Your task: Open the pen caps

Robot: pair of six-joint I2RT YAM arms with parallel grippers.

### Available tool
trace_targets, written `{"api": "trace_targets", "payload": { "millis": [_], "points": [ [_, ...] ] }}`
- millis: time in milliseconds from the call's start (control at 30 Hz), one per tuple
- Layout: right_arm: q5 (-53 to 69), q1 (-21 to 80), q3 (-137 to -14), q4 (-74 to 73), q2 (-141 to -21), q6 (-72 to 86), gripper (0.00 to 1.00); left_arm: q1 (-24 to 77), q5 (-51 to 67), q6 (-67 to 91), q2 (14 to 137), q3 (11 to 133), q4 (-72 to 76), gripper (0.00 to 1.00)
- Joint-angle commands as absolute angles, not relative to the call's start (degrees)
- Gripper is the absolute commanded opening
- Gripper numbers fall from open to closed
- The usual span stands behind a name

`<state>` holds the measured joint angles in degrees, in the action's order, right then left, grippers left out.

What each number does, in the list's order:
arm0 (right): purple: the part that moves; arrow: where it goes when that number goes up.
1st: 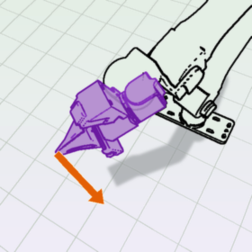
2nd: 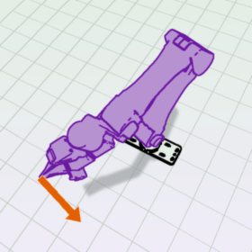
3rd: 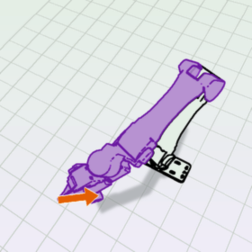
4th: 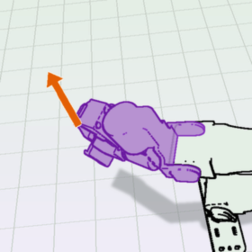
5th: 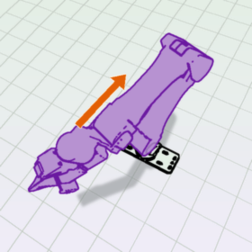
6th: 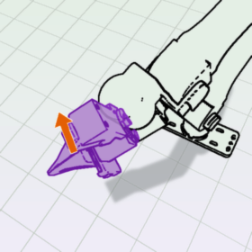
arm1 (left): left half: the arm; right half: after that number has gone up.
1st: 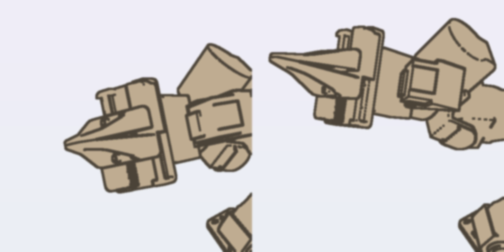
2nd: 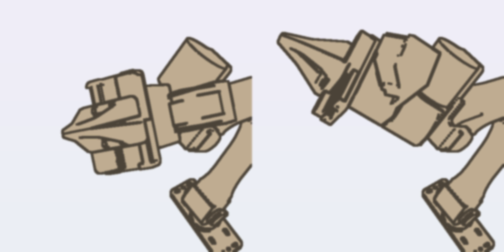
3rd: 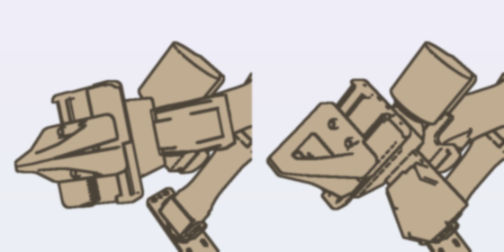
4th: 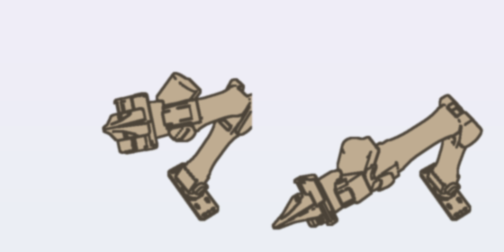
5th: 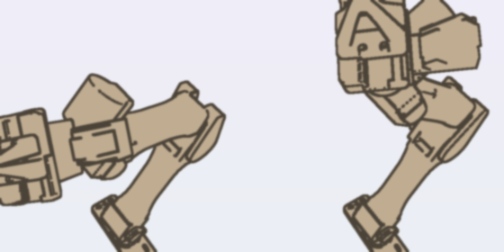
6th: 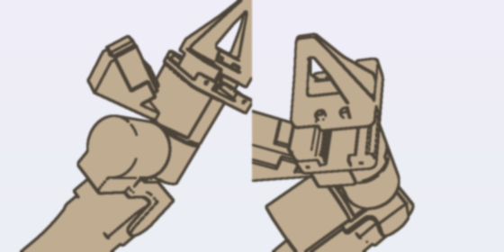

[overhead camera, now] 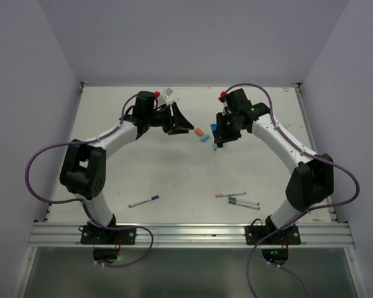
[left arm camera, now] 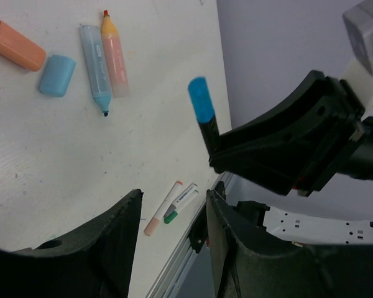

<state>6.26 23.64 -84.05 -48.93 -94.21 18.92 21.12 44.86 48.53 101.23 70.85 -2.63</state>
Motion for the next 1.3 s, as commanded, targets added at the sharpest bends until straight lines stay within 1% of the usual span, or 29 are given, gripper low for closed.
{"api": "trace_targets", "payload": {
  "millis": [0,133,233,633,967,1033,1067,1133,1167,1267],
  "points": [
    [9.8,26.8,-82.8,-47.6,-90.2,21.1,0.0,20.8,47.6,53.9,99.4,68.4,6.0,0.5],
    [10.1,29.4,-82.8,-47.1,-90.5,21.8,0.0,21.4,48.7,61.3,99.4,65.0,12.5,0.51],
    [10.2,30.7,-85.0,-47.4,-91.5,22.2,0.0,22.4,48.3,63.2,99.8,64.9,14.9,0.51],
    [10.8,34.4,-88.4,-47.5,-93.7,23.7,0.0,23.6,45.9,61.6,102.9,69.5,10.6,0.51],
    [10.8,34.9,-88.5,-47.5,-94.0,24.3,0.0,24.0,46.2,61.2,103.4,69.5,10.4,0.48],
    [10.9,34.9,-88.2,-47.3,-94.0,24.4,0.0,24.2,46.3,61.3,103.3,69.0,10.4,0.45],
    [11.0,34.9,-88.1,-47.0,-93.9,24.4,0.0,24.2,46.3,61.3,103.2,69.0,10.5,0.4],
    [11.1,35.0,-87.7,-46.8,-93.7,24.5,0.0,24.2,46.4,61.4,103.3,68.7,10.8,0.35],
    [11.0,35.0,-87.6,-46.8,-93.5,24.5,0.0,24.3,46.8,61.8,103.3,68.6,11.0,0.27],
    [10.9,35.0,-87.3,-46.5,-93.3,24.6,0.0,24.4,47.4,62.7,103.4,68.2,12.1,0.16]
  ]
}}
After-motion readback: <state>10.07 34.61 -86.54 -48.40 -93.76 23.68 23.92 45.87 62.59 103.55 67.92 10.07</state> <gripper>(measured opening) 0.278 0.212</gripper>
